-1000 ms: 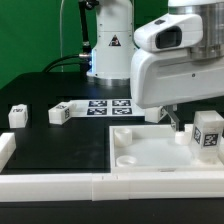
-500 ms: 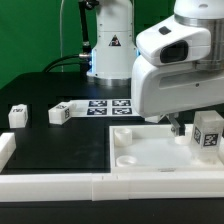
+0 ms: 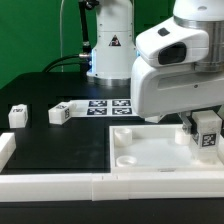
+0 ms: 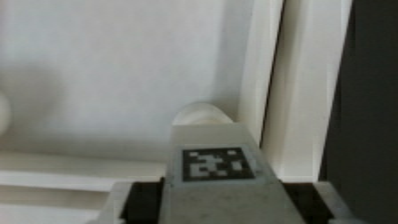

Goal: Assemble one leg

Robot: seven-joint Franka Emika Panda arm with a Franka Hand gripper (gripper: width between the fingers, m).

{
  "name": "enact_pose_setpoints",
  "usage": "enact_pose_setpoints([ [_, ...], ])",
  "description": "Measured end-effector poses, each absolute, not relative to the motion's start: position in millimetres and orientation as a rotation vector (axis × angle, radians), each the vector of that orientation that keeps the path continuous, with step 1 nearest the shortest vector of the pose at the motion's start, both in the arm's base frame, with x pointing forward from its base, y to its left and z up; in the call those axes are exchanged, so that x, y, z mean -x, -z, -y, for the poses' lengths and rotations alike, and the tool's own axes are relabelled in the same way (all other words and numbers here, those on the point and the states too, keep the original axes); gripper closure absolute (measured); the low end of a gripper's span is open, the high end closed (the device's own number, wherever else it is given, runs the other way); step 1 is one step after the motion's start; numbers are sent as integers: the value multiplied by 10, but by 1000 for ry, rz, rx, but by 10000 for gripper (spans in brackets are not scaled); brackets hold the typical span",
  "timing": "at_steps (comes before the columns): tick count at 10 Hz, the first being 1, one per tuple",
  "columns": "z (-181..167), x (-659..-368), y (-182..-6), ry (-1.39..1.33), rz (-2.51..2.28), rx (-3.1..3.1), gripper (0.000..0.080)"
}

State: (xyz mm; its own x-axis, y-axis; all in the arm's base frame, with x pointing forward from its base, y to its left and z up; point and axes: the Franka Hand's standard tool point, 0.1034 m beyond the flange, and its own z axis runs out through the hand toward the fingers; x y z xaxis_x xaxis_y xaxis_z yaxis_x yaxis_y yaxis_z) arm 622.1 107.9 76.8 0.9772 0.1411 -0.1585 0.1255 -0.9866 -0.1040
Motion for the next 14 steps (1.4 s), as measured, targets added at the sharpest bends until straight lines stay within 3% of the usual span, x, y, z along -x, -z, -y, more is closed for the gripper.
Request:
enact_pose_setpoints([
  [2, -1084, -6221, -769, -253, 175, 3034, 510],
  [3, -1148, -6198, -766, -259, -215, 3058, 510],
  [7, -1261, -6177, -753, -275, -1052, 2937, 509],
  [11, -1291, -6190, -750, -264, -1526, 2748, 509],
  [12, -1291, -6190, -749, -264, -1467, 2776, 408],
  [13, -1290, -6190, -749, -264, -1404, 2804, 258],
  [14, -1284, -6193, -752, -264, -1317, 2839, 258],
])
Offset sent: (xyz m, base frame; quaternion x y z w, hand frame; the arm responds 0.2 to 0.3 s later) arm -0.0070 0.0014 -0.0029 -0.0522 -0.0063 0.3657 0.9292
